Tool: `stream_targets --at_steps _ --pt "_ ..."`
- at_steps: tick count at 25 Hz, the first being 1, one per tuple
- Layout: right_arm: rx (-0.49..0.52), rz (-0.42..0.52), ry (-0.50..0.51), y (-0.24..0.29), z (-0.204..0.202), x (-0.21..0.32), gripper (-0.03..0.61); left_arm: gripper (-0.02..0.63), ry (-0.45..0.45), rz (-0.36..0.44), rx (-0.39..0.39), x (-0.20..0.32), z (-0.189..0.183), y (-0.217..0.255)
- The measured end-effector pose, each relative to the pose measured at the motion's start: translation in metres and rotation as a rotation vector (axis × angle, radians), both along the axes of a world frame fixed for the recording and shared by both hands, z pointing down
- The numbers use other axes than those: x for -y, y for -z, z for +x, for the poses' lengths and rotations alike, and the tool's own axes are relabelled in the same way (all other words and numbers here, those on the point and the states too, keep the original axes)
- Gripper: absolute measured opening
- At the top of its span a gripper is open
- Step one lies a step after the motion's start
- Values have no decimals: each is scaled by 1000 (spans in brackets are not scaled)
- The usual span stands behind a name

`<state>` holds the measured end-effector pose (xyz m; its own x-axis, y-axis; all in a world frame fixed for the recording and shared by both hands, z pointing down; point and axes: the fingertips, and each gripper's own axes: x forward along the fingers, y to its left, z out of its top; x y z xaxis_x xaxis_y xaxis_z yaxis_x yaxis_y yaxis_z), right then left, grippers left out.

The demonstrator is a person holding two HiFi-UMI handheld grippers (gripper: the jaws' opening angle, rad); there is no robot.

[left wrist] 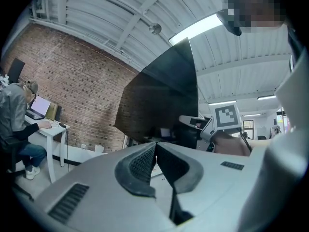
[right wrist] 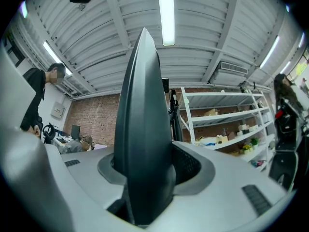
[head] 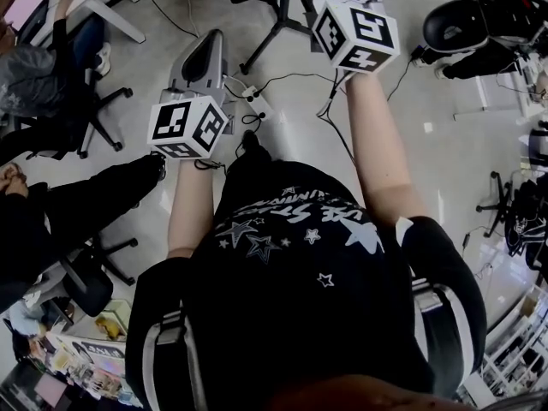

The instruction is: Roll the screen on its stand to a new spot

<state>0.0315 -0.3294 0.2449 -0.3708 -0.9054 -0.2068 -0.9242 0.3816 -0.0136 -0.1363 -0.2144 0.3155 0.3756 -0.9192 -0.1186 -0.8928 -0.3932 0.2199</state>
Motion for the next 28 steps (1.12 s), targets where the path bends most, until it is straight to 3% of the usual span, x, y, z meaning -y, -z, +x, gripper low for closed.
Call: stream_targets --at_steps 28 --pt "18 39 16 4 49 -119 212 12 -23 6 13 -47 35 -1"
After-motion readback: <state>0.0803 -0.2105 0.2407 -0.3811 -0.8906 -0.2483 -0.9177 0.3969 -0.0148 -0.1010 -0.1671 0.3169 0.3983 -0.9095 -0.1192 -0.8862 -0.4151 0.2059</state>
